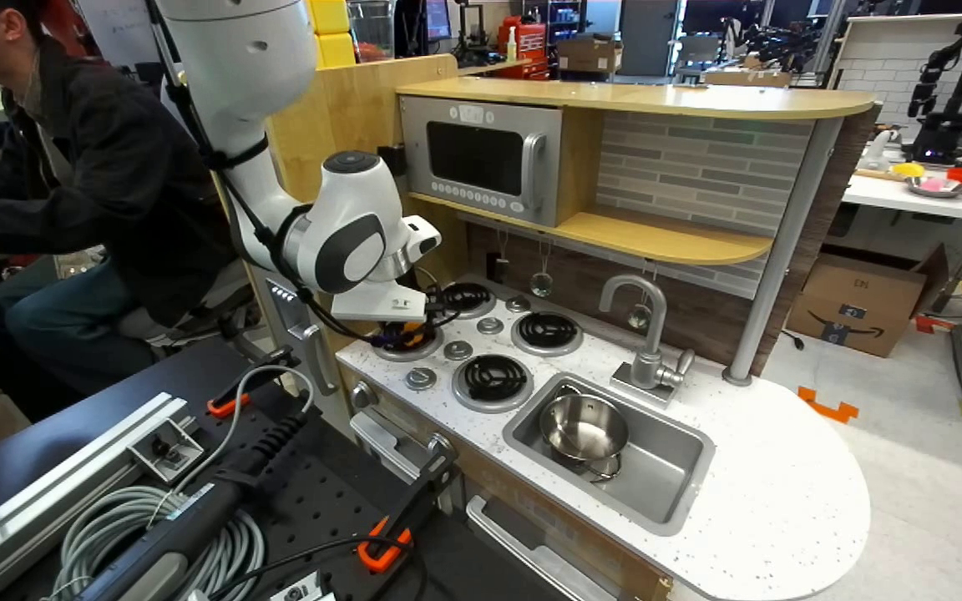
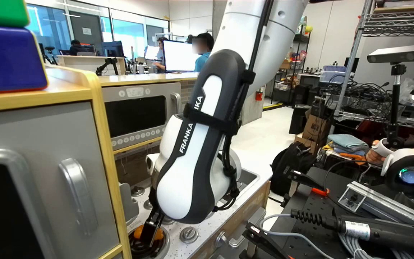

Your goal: Remove the plushie from the stove and put it in the pot

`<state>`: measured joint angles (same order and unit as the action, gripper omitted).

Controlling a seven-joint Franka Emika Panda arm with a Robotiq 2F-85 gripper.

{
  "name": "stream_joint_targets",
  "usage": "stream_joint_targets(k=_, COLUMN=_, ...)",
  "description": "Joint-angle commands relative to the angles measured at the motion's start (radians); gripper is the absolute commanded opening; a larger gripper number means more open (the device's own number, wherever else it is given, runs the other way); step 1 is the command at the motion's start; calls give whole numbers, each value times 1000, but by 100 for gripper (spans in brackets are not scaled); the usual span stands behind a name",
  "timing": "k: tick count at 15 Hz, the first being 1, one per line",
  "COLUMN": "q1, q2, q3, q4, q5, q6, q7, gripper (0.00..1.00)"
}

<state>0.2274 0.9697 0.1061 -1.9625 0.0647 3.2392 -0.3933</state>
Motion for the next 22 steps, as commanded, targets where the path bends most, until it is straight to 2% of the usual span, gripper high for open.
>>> stream_joint_targets(k=1, q1=29, q2=70, q3=-39, q4=80, q5=-87, q6=27, q7=118, gripper=100)
stream_joint_targets(k=3, q1=39, q2=91, q3=-55, q4=105, q5=-107, q6=32, q7=151, gripper=100)
stream_joint_targets(k=5, q1=43, q2=102, q3=-62, q4=124, q5=-122, q6=29, q7=173, gripper=72)
stream_joint_targets(k=12, q1=-5, q2=80, q3=-35, q4=104, q5=-153, q6=50, q7=186, gripper=19)
stream_joint_targets(k=18, q1=-48, q2=35, q3=-51, q4=57, q5=-156, q6=84, q7=199, gripper=19)
stream_joint_targets(k=22, q1=-92, q2=47, q3=-129, q4=61, q5=-118, q6=49, q7=244, gripper=19)
